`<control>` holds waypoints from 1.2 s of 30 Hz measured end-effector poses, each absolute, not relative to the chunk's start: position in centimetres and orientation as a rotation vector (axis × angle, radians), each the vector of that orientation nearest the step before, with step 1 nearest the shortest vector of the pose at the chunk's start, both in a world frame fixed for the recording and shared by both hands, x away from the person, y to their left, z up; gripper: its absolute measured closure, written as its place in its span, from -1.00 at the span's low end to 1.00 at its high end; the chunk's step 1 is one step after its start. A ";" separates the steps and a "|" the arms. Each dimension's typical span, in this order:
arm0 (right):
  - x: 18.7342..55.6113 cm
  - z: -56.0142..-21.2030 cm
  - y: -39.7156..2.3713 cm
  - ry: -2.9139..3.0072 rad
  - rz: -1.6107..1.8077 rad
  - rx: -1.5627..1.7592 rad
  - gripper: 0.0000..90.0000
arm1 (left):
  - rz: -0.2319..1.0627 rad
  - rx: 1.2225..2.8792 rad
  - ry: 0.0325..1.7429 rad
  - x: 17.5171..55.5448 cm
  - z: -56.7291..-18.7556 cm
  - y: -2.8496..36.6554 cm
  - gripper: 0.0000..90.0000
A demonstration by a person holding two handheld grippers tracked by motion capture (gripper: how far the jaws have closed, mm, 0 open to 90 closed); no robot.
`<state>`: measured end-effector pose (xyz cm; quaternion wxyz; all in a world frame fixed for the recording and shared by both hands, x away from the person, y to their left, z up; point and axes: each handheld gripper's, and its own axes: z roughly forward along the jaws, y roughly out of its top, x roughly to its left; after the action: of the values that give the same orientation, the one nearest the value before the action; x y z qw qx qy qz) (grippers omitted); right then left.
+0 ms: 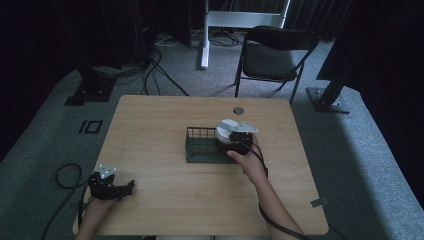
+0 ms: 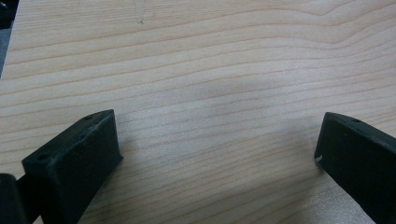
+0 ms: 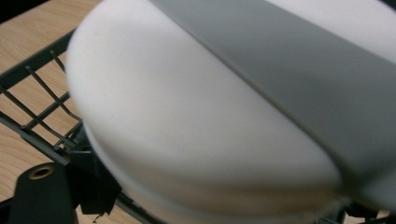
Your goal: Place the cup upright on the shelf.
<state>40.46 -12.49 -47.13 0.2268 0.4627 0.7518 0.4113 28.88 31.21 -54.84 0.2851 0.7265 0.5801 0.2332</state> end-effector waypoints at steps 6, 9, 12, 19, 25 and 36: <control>40.0 -47.2 -13.0 2.072 1.145 1.270 -0.72 | 0.624 1.943 1.551 28.9 -54.8 31.2 -1.00; 39.8 -47.3 -13.2 2.072 1.147 1.264 -0.72 | 0.624 1.942 1.551 28.9 -54.8 31.2 -1.00; 39.4 -47.2 -13.5 2.067 1.161 1.259 -0.72 | 0.624 1.942 1.551 28.9 -54.8 31.2 -1.00; 38.5 -47.0 -14.2 2.052 1.183 1.250 -0.72 | 0.624 1.944 1.551 28.9 -54.8 31.2 -1.00; 37.8 -46.9 -15.0 2.038 1.206 1.255 -0.72 | 0.624 1.943 1.551 28.9 -54.8 31.2 -1.00; 36.5 -46.8 -16.7 2.003 1.251 1.261 -0.72 | 0.624 1.943 1.551 28.9 -54.8 31.2 -1.00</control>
<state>36.48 -16.66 -46.80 0.2303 0.4584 0.7280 0.4549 28.88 31.21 -54.84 0.2850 0.7266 0.5801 0.2333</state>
